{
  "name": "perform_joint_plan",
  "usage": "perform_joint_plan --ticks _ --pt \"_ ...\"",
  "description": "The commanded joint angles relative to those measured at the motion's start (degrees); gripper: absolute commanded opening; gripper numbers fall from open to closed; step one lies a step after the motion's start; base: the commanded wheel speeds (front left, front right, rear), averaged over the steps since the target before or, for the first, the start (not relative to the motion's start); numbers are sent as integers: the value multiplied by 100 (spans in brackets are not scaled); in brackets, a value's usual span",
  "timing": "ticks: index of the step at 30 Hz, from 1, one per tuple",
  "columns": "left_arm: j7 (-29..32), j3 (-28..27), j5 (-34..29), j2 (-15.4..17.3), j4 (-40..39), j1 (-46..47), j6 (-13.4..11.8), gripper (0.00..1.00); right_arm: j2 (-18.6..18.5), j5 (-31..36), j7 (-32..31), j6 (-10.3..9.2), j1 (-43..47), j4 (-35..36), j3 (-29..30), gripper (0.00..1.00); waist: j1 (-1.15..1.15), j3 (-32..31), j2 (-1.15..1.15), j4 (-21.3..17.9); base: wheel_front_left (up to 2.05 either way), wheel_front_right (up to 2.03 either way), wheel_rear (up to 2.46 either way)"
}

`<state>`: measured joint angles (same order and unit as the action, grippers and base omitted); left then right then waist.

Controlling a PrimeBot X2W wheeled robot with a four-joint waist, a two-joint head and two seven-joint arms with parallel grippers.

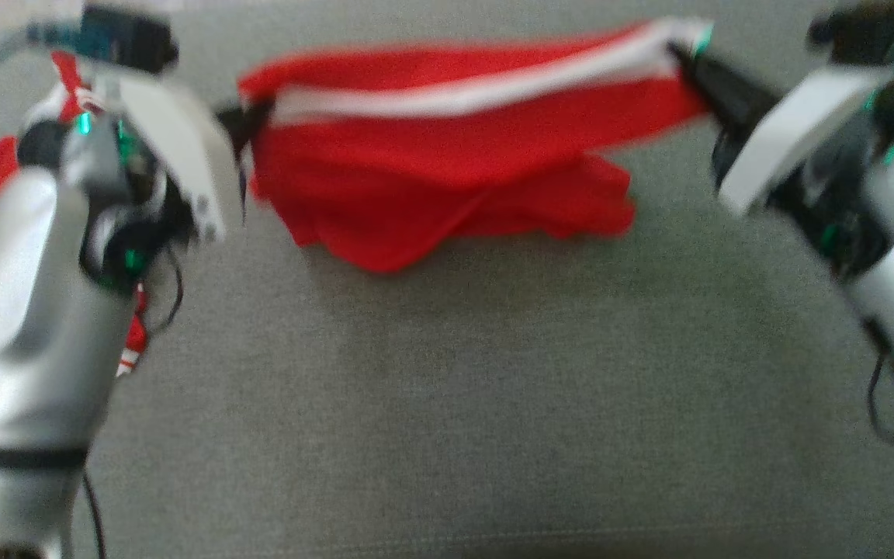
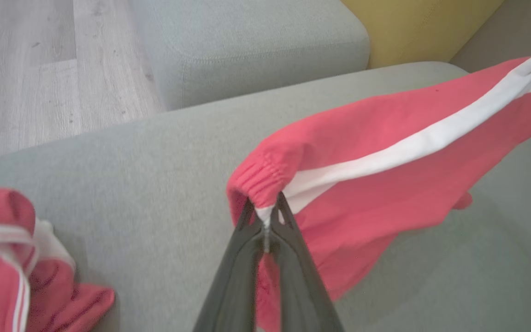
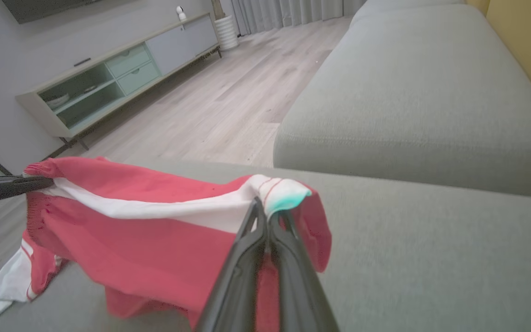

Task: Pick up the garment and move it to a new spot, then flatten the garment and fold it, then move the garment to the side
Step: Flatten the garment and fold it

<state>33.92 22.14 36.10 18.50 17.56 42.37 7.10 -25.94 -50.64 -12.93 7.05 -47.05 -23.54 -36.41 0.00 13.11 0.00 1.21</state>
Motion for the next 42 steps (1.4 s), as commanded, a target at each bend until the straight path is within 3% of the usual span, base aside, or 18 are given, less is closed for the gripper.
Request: perform_joint_plan --ticks 1,6,12,20,24,29,36,42 --pt "-50 -170 -69 127 -21 520 20 0 -87 -101 49 44 -331 98 -19 0 0 323 0 -56 0 0 0" --pt "-345 1 -104 -233 925 1823 32 0 -172 -420 317 44 -1440 -364 -157 0 0 771 0 -88 0 0 0" --pt "-1188 -78 -78 -609 1835 3319 36 0 -302 -588 961 44 -2714 -805 -279 0 0 1178 0 -134 0 0 0" --pt "-1864 186 -13 -799 2742 4499 37 0 -490 -628 1631 44 -3763 -1184 -742 0 0 1427 0 -238 0 0 0" --pt "-1988 484 217 -840 2911 4370 38 0 -542 -719 1724 44 -3626 -1223 -1138 0 0 1447 0 -279 0 0 0" --pt "-1976 1419 666 -656 2849 3509 38 0 -678 -922 1878 44 -2865 -1209 -1937 0 0 1271 0 -357 0 0 0" --pt "-1581 2430 1711 36 2155 2109 38 0 -959 -1344 1841 44 -1737 -1068 -2907 0 0 607 0 -457 0 0 0" --pt "-1094 2967 2579 612 1270 1179 38 0 -1283 -1780 1435 44 -1020 -593 -3422 0 0 -185 0 -478 0 0 0"
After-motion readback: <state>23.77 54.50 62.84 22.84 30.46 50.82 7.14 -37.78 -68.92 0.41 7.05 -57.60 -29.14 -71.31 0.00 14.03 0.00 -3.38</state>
